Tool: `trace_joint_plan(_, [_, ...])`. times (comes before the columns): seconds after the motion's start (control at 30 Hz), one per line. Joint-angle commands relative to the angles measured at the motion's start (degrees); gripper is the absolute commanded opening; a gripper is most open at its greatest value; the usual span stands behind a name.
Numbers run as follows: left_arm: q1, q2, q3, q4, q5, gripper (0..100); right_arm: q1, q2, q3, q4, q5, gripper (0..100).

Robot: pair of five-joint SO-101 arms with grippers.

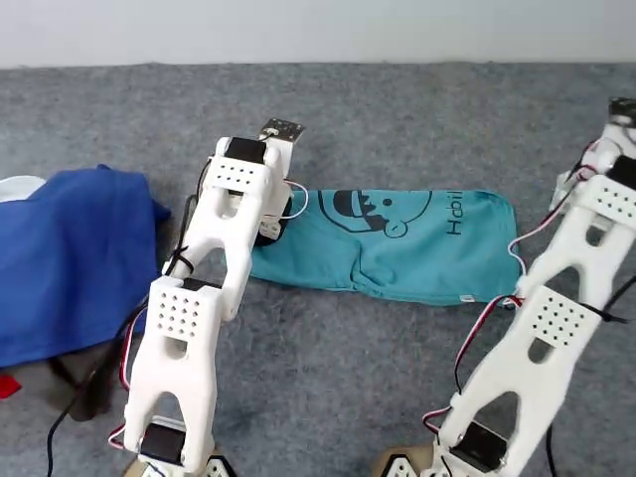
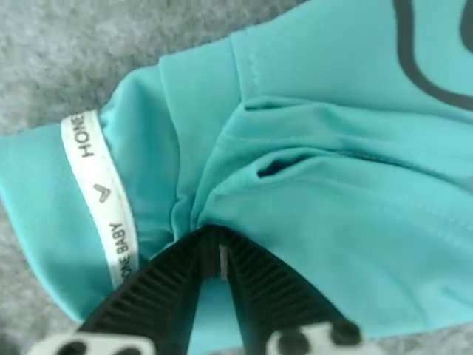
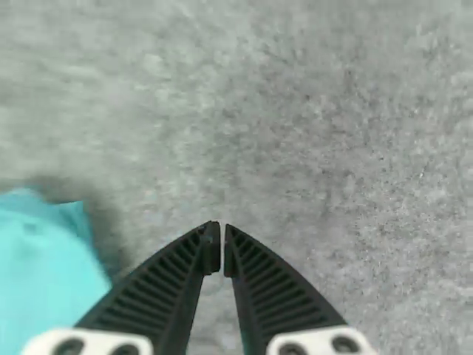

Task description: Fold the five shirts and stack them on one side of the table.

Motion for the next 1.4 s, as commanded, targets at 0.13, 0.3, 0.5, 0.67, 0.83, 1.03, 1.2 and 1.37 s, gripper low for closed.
trace_joint_plan(0.13, [0.1, 0.3, -1.1, 0.0, 0.3, 1, -14.1, -1.7, -7.6, 1.2, 0.6, 3.0])
trace_joint_plan(0.3, [-0.4, 0.3, -8.6, 4.0, 0.3, 1, -15.8, 0.2, -8.0, 3.9, 0.6, 3.2])
trace_joint_plan(0.5, [-0.4, 0.3, -19.5, 5.8, 1.1, 1, -15.4, -1.4, -7.9, 13.4, 0.4, 12.0])
trace_joint_plan(0.67, [-0.3, 0.3, -21.6, 5.9, 2.3, 2, -14.3, -5.6, -7.6, 13.2, 0.4, 13.6])
trace_joint_plan(0.83, [-2.6, -2.2, -21.3, 6.0, 2.3, 2, -14.3, -11.1, -4.3, 13.4, 0.6, 13.7])
trace_joint_plan(1.03, [-8.4, -11.3, -21.2, 6.0, 2.1, 2, -14.3, -24.2, 18.4, 13.4, 0.6, 13.8])
trace_joint_plan(1.2, [-12.7, -19.3, -17.9, 6.0, 1.8, 2, -14.5, -33.8, 39.1, 13.1, 0.3, 25.3])
trace_joint_plan(1.37, [-14.0, -29.8, -4.6, 6.0, -0.4, 2, -14.7, -32.7, 45.8, 11.6, -1.2, 33.4])
